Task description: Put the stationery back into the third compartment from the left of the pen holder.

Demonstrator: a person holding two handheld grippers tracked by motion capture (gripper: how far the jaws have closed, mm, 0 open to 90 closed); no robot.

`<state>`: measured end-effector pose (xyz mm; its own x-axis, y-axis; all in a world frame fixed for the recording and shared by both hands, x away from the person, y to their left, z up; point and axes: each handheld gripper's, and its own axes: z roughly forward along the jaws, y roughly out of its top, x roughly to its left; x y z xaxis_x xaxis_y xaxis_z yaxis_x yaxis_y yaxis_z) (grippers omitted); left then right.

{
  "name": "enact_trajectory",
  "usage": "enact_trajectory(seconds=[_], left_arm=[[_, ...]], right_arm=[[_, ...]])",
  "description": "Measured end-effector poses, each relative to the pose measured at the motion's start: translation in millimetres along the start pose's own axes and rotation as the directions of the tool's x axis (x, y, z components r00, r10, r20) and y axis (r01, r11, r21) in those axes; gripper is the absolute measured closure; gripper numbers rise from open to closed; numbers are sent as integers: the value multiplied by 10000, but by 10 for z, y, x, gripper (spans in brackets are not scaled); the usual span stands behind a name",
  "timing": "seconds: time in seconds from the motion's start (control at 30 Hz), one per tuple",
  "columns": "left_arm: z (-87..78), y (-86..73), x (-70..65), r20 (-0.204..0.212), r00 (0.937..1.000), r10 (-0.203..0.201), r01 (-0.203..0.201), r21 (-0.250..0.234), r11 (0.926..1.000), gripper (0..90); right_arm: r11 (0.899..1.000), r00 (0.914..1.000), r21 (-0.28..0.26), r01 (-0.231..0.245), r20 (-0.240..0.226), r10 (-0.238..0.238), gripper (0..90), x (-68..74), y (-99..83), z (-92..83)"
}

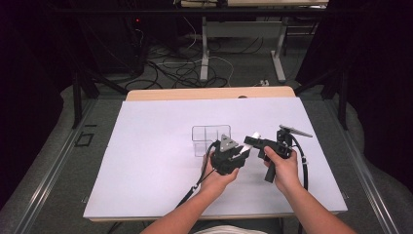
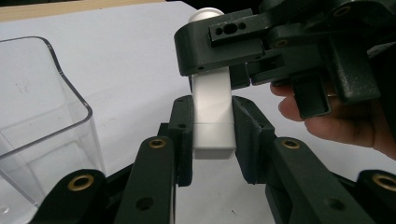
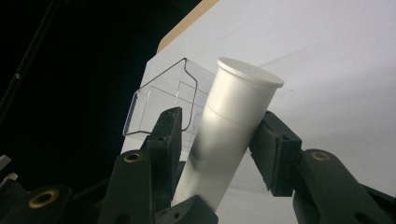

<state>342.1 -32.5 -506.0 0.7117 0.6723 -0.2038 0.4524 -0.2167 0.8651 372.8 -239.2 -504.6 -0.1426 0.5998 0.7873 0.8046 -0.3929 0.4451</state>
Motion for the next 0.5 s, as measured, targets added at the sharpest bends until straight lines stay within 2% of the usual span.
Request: enact_trajectory(seconds=[0.07,0.1,0.13,0.23,0.27,0.3,0.33,0.4,0.43,0.5], left_arm=[[-3,-5,-11,59,10000,19,-19,18,10000,712],[-3,-8,-18,74,10000,52,-52,19,10000,712],[0,-15,-25,56,10000,70,-69,-56,10000,712],[4,-20,-39,133,9999,107,-106,-90,9999,712],[-2,-18,-41,170,9998,121,-121,12,9999,712],[4,-24,-50,184,9998,102,-101,-72,9999,712],[2,-28,-56,193,9997,115,-114,-35,9999,711],[9,-36,-63,192,9997,175,-174,-63,9998,712],[12,-40,-62,221,9996,171,-170,-52,9998,711],[18,-48,-61,238,9996,171,-169,-68,9998,711]], right_arm=[[9990,10000,-453,-35,26,36,549,-4,-9,19],[9988,10000,-494,-37,15,38,550,-7,-8,17],[9992,9999,-380,-111,-54,109,550,-11,-3,7],[9983,9996,-511,-297,25,299,563,-20,4,10],[9982,9994,-487,-351,-10,351,570,-26,7,4],[9985,9996,-469,-280,-55,278,573,-45,11,-2],[9973,9987,-543,-500,-55,497,584,-39,18,-3],[9973,9986,-515,-530,-34,529,603,-60,26,-14],[9958,9973,-560,-725,36,728,618,-51,30,-11],[9963,9974,-504,-702,108,708,619,-63,26,-12]])
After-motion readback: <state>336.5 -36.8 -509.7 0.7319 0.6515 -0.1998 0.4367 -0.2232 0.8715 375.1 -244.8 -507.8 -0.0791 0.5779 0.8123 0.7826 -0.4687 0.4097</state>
